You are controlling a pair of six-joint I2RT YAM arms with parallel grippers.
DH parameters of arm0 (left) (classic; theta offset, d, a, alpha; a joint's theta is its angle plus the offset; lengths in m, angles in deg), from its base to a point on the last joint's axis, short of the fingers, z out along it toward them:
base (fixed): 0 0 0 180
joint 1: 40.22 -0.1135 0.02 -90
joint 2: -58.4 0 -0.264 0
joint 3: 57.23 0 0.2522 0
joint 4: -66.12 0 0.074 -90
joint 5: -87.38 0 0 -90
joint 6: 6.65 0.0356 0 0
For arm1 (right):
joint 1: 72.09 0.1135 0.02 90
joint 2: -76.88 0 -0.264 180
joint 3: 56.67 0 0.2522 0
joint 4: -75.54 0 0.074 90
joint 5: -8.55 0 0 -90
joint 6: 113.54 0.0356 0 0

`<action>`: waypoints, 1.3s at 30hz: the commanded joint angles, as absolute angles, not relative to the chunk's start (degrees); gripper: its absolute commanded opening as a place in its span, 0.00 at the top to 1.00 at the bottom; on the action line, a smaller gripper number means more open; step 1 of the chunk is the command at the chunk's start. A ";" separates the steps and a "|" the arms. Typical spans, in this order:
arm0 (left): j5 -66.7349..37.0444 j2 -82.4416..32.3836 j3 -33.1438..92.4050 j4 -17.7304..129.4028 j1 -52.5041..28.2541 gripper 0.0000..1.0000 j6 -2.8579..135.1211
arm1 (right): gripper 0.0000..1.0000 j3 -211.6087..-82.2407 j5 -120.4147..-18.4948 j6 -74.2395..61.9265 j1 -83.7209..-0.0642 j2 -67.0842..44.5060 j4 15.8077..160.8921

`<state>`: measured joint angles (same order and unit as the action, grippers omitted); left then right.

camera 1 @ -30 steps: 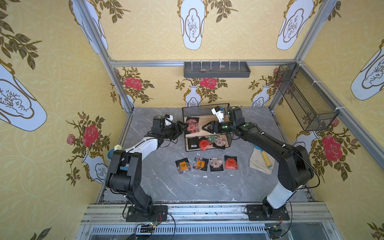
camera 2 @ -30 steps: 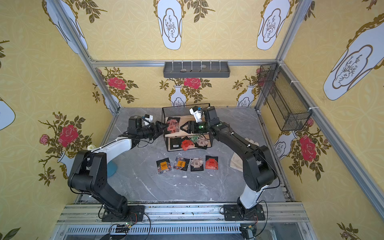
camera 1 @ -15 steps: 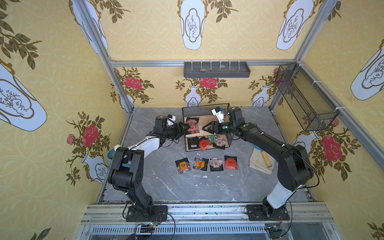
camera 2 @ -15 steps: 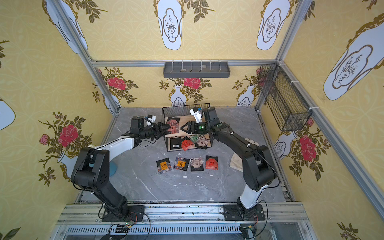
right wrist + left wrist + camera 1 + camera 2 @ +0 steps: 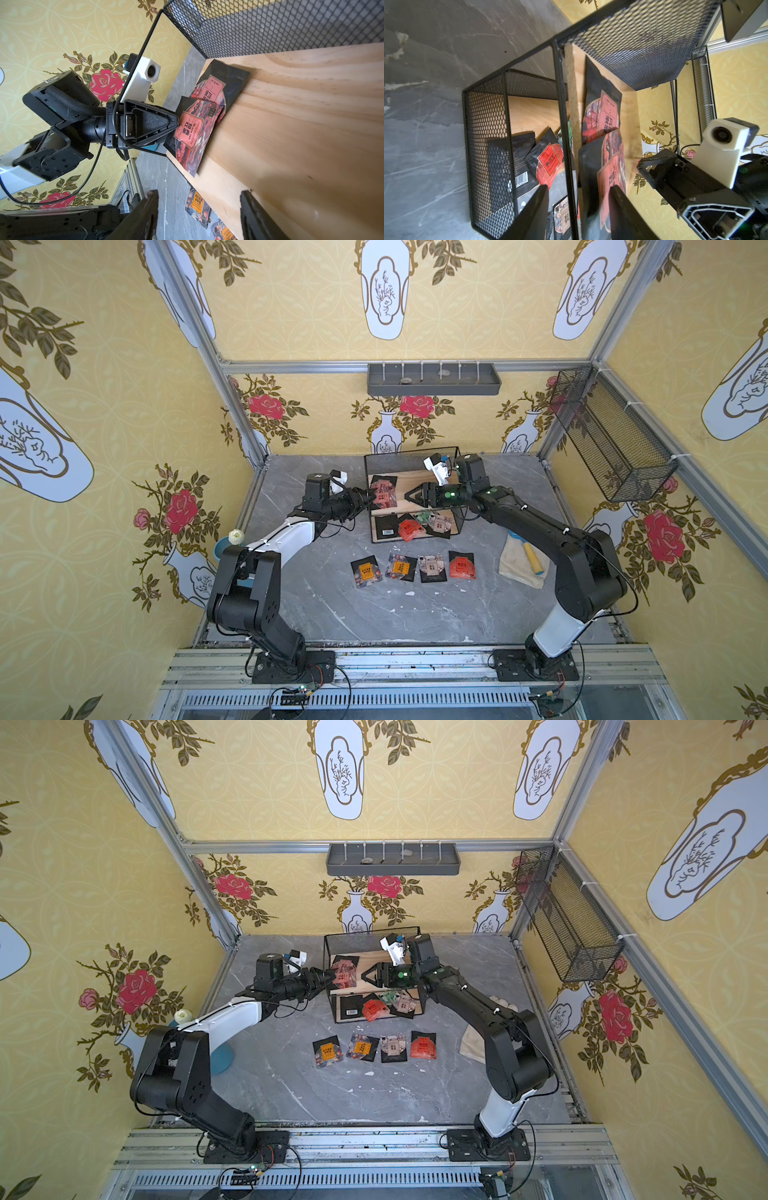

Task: Remove the tea bags from the shelf
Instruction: Pick up the tea bag from the shelf.

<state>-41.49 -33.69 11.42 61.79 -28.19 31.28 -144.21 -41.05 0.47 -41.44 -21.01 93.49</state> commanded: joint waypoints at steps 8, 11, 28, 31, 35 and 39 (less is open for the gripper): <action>-42.13 -33.04 10.85 61.87 -28.27 0.65 32.11 | 0.34 -143.87 -40.03 0.84 -41.60 -20.97 90.79; -41.96 -32.11 10.07 61.67 -28.58 0.65 32.11 | 0.34 -143.74 -39.96 0.90 -41.60 -20.88 90.62; -41.99 -27.71 8.51 59.92 -29.68 0.92 33.03 | 0.34 -143.12 -39.73 1.34 -41.60 -20.69 89.89; -41.64 -26.16 7.91 59.22 -30.02 0.98 33.14 | 0.34 -143.03 -39.65 1.35 -41.60 -20.60 89.83; -40.23 -23.10 6.93 57.48 -30.77 1.00 33.75 | 0.34 -142.93 -39.46 1.40 -41.60 -20.18 89.74; -39.17 -20.20 5.82 56.10 -31.90 1.00 34.16 | 0.34 -142.77 -39.58 1.38 -41.60 -19.61 89.74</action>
<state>-39.98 -21.37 6.59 57.70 -31.38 32.61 -142.88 -40.02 0.88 -41.72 -20.31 92.20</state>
